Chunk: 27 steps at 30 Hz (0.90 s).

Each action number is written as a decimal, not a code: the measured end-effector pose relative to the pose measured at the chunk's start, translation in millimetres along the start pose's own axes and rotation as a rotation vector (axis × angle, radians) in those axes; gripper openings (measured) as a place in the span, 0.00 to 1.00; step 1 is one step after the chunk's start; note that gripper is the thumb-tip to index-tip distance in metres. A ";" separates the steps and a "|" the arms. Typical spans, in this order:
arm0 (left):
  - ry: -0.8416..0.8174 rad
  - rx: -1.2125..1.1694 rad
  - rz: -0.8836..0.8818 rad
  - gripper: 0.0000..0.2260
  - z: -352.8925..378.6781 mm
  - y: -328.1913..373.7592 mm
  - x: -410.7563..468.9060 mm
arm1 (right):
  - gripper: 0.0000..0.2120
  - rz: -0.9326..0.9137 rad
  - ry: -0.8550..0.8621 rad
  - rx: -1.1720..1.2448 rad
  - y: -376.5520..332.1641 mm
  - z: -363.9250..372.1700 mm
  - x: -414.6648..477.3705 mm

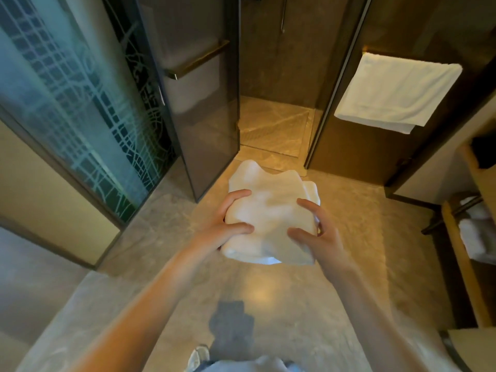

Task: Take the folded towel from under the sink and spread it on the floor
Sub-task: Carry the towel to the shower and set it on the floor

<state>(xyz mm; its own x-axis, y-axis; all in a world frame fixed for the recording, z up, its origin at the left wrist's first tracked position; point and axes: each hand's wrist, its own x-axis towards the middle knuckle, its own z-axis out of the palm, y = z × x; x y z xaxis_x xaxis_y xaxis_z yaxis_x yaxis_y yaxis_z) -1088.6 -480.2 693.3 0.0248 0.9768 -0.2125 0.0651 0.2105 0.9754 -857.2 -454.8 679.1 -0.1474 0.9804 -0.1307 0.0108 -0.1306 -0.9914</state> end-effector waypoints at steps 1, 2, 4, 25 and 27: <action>0.008 0.003 -0.002 0.31 -20.4 -0.4 -2.0 | 0.28 -0.001 0.007 0.014 1.0 20.6 1.9; 0.018 0.008 0.004 0.31 -41.4 -0.2 -3.6 | 0.28 -0.002 0.008 0.032 1.5 41.8 4.0; 0.027 0.012 0.013 0.31 -82.4 0.0 -3.7 | 0.28 0.003 0.000 0.062 0.3 82.7 9.4; -0.127 -0.085 -0.026 0.31 -148.2 17.2 223.1 | 0.29 0.044 0.105 -0.051 -15.3 107.1 217.9; -0.114 -0.066 -0.019 0.31 -142.9 28.9 257.3 | 0.29 0.040 0.091 -0.059 -24.9 94.2 253.2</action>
<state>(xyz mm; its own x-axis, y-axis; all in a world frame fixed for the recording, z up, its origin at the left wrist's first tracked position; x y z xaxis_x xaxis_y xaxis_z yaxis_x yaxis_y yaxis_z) -1222.9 -217.3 675.1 0.1374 0.9628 -0.2325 0.0010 0.2346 0.9721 -987.9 -217.2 671.5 -0.0555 0.9843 -0.1678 0.0738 -0.1636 -0.9838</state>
